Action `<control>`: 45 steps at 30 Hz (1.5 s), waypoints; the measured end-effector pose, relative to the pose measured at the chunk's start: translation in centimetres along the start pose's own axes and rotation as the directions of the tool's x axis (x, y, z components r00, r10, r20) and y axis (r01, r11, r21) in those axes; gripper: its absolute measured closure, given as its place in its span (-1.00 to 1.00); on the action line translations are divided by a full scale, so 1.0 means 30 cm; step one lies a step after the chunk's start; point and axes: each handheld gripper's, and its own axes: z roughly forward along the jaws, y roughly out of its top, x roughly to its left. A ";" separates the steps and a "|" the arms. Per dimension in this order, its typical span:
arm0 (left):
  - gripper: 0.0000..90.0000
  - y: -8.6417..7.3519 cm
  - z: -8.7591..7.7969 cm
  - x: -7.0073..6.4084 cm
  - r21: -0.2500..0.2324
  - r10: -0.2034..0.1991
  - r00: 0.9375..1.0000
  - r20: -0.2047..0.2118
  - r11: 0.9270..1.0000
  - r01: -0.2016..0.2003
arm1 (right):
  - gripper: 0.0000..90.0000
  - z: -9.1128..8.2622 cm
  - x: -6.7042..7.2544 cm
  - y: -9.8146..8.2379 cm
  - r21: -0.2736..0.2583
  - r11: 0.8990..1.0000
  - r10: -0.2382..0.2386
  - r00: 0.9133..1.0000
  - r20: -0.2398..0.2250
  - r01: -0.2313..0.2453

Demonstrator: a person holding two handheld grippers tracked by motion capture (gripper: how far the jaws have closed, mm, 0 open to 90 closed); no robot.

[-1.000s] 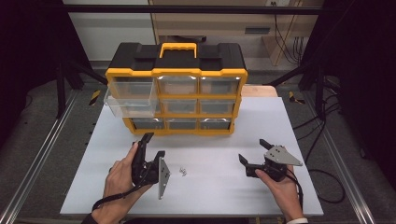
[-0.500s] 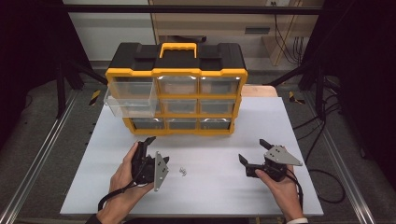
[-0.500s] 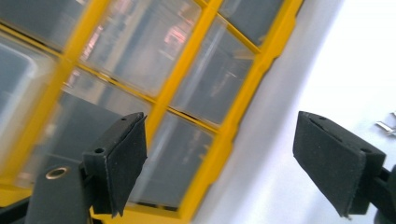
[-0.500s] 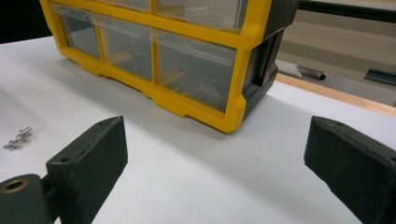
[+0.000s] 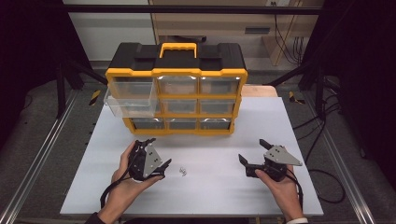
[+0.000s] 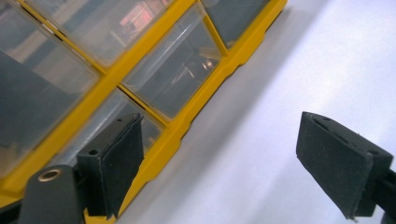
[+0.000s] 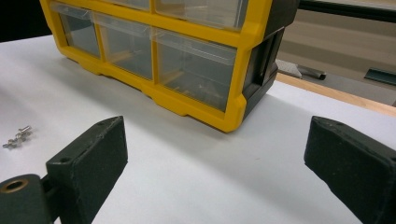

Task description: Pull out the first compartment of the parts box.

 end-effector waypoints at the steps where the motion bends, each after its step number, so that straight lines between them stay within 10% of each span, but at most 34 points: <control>1: -0.68 -0.003 0.001 0.005 0.000 -0.012 1.000 0.014 1.000 0.012 | -0.86 0.000 0.000 0.000 0.001 1.000 0.000 1.000 0.000 0.000; 9: -0.72 -0.020 0.012 0.031 -0.026 -0.130 0.987 0.090 0.991 0.133 | -0.86 -0.002 0.000 0.002 -0.006 1.000 -0.006 1.000 0.002 0.006; 18: -0.75 -0.018 0.027 0.044 -0.055 -0.230 0.956 0.181 0.968 0.244 | -0.87 -0.005 -0.001 0.004 -0.014 1.000 -0.001 1.000 0.003 0.001; 31: -0.79 0.040 0.092 0.040 -0.021 -0.256 0.929 0.268 0.962 0.271 | -0.89 -0.021 -0.006 0.007 -0.039 0.999 -0.006 1.000 0.004 0.006; 45: -0.82 0.084 0.143 0.053 0.072 -0.244 0.920 0.307 0.970 0.233 | -0.87 -0.033 -0.011 0.008 -0.054 0.998 -0.022 1.000 0.022 0.023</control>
